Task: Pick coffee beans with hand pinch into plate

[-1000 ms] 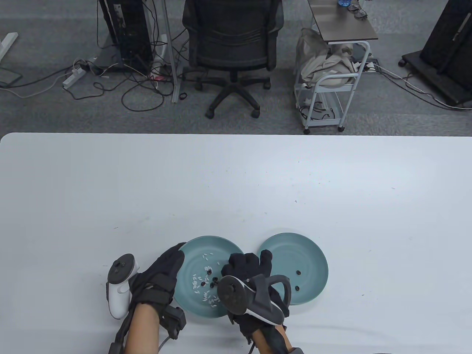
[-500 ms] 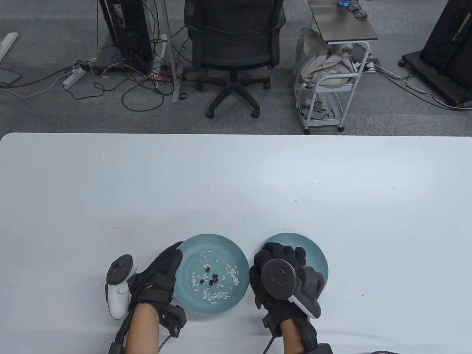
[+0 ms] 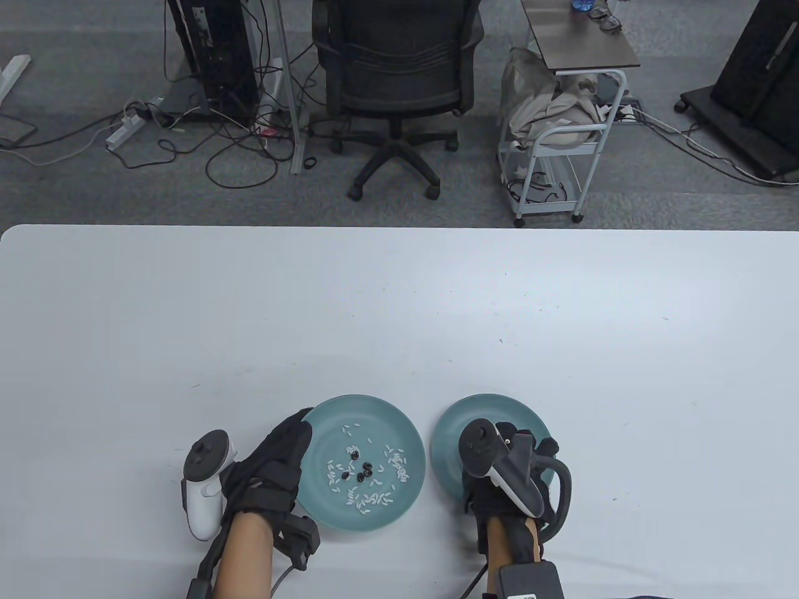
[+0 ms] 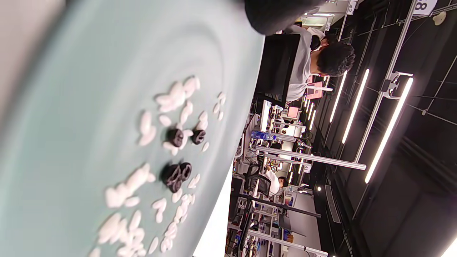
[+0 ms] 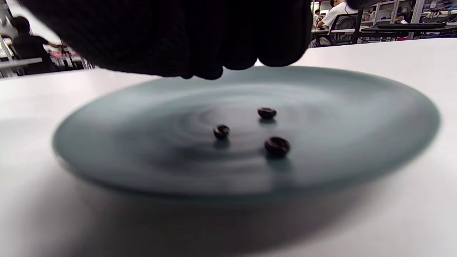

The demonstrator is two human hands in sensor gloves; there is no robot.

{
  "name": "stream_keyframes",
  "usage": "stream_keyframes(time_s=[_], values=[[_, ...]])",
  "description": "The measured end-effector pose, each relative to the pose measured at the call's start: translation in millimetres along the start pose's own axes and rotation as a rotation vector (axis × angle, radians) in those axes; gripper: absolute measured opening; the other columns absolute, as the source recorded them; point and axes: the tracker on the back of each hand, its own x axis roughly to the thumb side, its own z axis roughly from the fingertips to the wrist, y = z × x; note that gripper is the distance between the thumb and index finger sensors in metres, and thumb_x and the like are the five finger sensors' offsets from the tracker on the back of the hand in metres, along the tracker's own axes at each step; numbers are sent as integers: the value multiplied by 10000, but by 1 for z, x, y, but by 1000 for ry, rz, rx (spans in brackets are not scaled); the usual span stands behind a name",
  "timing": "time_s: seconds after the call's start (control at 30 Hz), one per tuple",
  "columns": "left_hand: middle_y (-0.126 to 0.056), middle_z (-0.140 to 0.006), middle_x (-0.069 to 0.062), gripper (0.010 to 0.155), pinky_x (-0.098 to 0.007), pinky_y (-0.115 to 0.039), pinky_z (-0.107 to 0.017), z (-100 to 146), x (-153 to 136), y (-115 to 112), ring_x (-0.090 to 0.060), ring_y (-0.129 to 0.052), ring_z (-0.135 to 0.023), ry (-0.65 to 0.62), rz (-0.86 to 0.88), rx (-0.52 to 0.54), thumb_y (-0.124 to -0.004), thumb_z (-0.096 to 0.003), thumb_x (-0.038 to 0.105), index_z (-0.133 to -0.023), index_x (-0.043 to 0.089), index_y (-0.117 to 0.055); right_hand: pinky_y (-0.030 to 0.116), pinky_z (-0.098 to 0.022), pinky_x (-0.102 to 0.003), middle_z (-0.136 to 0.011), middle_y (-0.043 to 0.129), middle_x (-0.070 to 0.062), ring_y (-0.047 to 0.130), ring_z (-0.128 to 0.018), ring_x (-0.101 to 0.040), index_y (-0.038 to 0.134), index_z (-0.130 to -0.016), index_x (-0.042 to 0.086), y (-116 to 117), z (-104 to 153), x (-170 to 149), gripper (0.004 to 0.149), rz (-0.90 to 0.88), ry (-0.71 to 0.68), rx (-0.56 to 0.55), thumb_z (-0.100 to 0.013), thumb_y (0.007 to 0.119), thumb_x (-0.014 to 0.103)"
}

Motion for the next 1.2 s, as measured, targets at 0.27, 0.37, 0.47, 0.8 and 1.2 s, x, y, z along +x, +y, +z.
stream_keyframes(time_s=[0.27,0.37,0.47,0.8,1.2], values=[[-877,-939,-229,534,-477,-898,-471,1,1,-1,-362,-993,-692,-7,15,-2,-599,-696,346,-1187,155,-510,469,-696,-741,-998,652,-106,697,-879,-407,781,-819,160,14,-2,22,385,166,-50,86,-490,799,359],[-878,-938,-228,533,-475,-899,-472,1,1,-3,-360,-993,-694,-9,10,-11,-599,-696,347,-1186,156,-512,476,-698,-736,-1000,653,-103,700,-881,-403,781,-821,165,19,-3,27,385,272,-52,103,-490,798,361],[-879,-939,-227,533,-474,-899,-473,1,1,-2,-359,-994,-694,-11,13,-13,-599,-696,347,-1186,157,-511,473,-697,-738,-1006,653,-103,701,-885,-403,788,-827,173,21,-4,28,380,271,-47,122,-494,804,355],[-874,-942,-227,534,-475,-897,-475,2,1,-1,-360,-990,-696,-13,19,-10,-596,-698,348,-1188,157,-505,469,-696,-738,-1020,642,-115,690,-895,-413,777,-869,190,17,-2,21,392,194,-17,156,-523,755,373],[-875,-934,-219,569,-473,-894,-474,3,1,-2,-349,-989,-696,-20,42,-25,-597,-697,376,-1185,105,-485,466,-691,-745,-1000,675,-113,707,-881,-411,788,-873,184,3,6,9,404,110,33,13,-527,734,386]])
